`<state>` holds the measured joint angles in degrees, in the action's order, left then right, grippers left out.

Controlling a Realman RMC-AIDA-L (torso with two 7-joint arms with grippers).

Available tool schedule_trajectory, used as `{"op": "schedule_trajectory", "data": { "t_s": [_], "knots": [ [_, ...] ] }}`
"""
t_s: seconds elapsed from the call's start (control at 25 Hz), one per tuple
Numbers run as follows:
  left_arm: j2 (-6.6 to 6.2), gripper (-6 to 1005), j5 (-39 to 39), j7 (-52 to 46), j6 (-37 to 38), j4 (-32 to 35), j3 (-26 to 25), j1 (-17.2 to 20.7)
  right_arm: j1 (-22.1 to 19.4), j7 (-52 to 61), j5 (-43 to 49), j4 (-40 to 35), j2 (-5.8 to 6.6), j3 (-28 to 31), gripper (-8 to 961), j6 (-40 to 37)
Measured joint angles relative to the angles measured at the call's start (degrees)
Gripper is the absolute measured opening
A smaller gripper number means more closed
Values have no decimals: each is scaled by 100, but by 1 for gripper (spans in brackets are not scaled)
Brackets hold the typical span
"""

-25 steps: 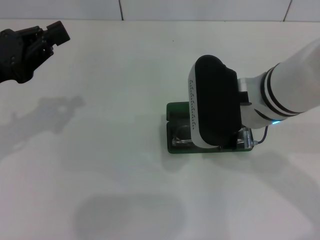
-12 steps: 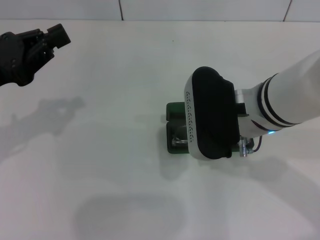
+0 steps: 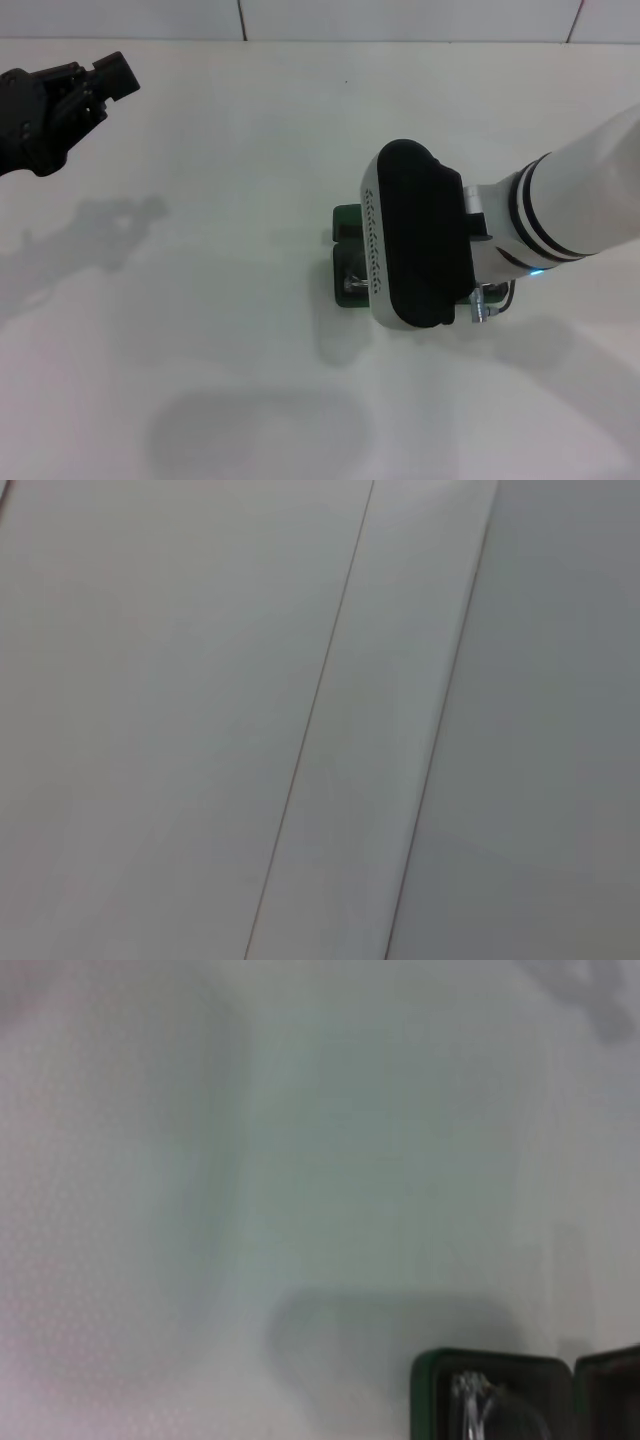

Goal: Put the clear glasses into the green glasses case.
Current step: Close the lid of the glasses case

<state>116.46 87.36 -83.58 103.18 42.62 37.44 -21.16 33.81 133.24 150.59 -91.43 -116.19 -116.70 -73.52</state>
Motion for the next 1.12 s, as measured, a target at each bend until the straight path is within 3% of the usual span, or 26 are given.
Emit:
{"op": "schedule_trajectory", "data": {
  "t_s": [0.6, 0.96, 1.12],
  "knots": [
    [15, 94, 0, 0, 9, 0, 0, 11, -49, -202, -456, 233, 0, 224, 122, 101],
    [26, 94, 0, -13, 84, 5, 27, 55, -886, -387, -837, -803, 41, 885, 120, 100],
    [24, 94, -25, -35, 230, 11, 25, 76, -1449, -848, -1528, -1185, 44, 1348, 119, 94]
  ]
}}
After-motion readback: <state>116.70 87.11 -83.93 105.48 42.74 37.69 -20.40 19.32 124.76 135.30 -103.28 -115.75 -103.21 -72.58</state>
